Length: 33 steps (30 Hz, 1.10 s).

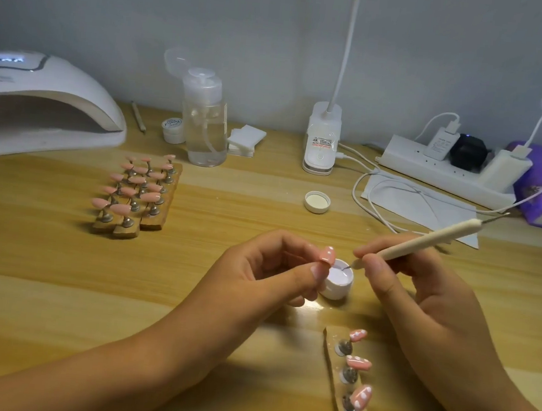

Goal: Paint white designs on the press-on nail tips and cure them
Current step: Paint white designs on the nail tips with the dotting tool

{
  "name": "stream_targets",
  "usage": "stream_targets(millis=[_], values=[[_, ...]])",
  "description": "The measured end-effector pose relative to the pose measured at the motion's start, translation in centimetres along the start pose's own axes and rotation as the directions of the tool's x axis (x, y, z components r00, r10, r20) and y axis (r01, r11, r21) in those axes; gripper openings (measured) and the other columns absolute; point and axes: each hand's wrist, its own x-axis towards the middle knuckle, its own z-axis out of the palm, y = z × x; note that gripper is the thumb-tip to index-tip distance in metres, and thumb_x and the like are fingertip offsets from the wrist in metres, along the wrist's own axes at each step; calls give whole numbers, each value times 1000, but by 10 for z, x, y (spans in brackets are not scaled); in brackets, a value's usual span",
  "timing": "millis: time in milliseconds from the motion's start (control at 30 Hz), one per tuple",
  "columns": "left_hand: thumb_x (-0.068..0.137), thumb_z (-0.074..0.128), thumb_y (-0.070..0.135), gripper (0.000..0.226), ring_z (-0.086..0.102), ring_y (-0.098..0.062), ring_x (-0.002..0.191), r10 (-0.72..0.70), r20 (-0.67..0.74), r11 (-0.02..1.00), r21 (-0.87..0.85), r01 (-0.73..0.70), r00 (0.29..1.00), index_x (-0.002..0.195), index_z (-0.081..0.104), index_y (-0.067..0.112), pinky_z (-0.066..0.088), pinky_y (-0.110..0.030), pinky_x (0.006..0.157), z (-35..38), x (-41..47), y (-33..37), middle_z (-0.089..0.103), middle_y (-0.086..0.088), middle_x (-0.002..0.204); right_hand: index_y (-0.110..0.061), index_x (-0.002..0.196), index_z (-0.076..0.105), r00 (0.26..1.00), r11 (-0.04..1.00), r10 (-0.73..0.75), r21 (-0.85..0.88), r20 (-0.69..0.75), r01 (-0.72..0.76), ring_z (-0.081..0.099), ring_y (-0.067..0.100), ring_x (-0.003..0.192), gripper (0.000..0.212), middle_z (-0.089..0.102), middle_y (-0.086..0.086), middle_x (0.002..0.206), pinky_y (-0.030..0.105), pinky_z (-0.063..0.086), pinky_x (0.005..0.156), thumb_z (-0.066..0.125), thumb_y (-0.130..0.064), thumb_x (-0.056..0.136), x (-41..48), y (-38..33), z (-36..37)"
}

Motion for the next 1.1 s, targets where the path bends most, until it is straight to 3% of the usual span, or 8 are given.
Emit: stream_targets(millis=[167, 400, 633, 733, 833, 933, 1033, 1100], values=[[76, 74, 29, 8, 61, -4, 69, -3, -7, 1000, 1, 3, 1000, 84, 73, 31, 49, -14, 65, 1, 0, 2, 69, 6, 76, -31, 92, 61, 996, 990, -60, -126, 71, 69, 51, 11, 85, 12, 60, -13, 93, 12, 39, 72, 54, -40, 89, 1, 2, 2], [79, 68, 22, 10, 61, -4, 68, -12, -19, 1000, 2, 12, 1000, 83, 73, 28, 49, -14, 64, 2, 0, 3, 68, 6, 75, -31, 91, 62, 994, 987, -46, -146, 104, 61, 51, 10, 85, 6, 59, -11, 92, 13, 38, 70, 56, -29, 89, 3, 5, 3], [79, 68, 23, 10, 61, -4, 70, -16, -14, 1000, 12, 17, 1000, 84, 74, 29, 49, -14, 65, 3, 0, 3, 68, 7, 76, -34, 93, 62, 995, 982, -49, -177, 86, 63, 49, 11, 86, 8, 59, -13, 94, 10, 37, 71, 57, -38, 89, 2, 4, 3], [78, 70, 23, 9, 60, -4, 70, -12, -3, 1000, 12, 12, 1000, 84, 73, 30, 49, -14, 65, 3, -1, 4, 68, 7, 76, -35, 94, 65, 999, 996, -40, -77, 8, 41, 51, 13, 84, 9, 62, -11, 96, 14, 41, 69, 59, -31, 88, 0, 3, 1], [79, 68, 20, 10, 59, -5, 69, -1, 18, 1000, 24, 1, 1000, 83, 72, 27, 48, -15, 66, 4, -1, 3, 67, 7, 75, -29, 93, 68, 999, 998, 17, 66, -51, -14, 57, 21, 89, 5, 66, -3, 95, 27, 48, 75, 67, -30, 88, 0, 0, -3], [80, 68, 18, 8, 59, -6, 69, -4, 47, 999, 51, 2, 999, 83, 72, 24, 48, -16, 67, 5, -2, 3, 67, 5, 75, -27, 87, 67, 992, 969, 57, 245, -115, -27, 60, 11, 84, 11, 66, -7, 87, 16, 48, 75, 73, -34, 81, 1, -3, -4], [79, 70, 20, 7, 61, -5, 72, -27, 57, 997, 70, 23, 998, 84, 73, 23, 48, -15, 67, 5, -2, 2, 69, 6, 77, -28, 81, 60, 988, 876, 127, 477, -82, -74, 56, 10, 80, 34, 58, -5, 82, 19, 48, 79, 83, -48, 66, 0, -3, -8], [78, 71, 20, 7, 61, -4, 72, -35, 61, 997, 77, 30, 998, 83, 73, 24, 48, -15, 66, 5, -3, 3, 70, 7, 77, -26, 77, 56, 990, 814, 142, 569, -8, -112, 55, 10, 75, 36, 55, -4, 77, 25, 50, 83, 85, -42, 62, 0, -2, -10]])
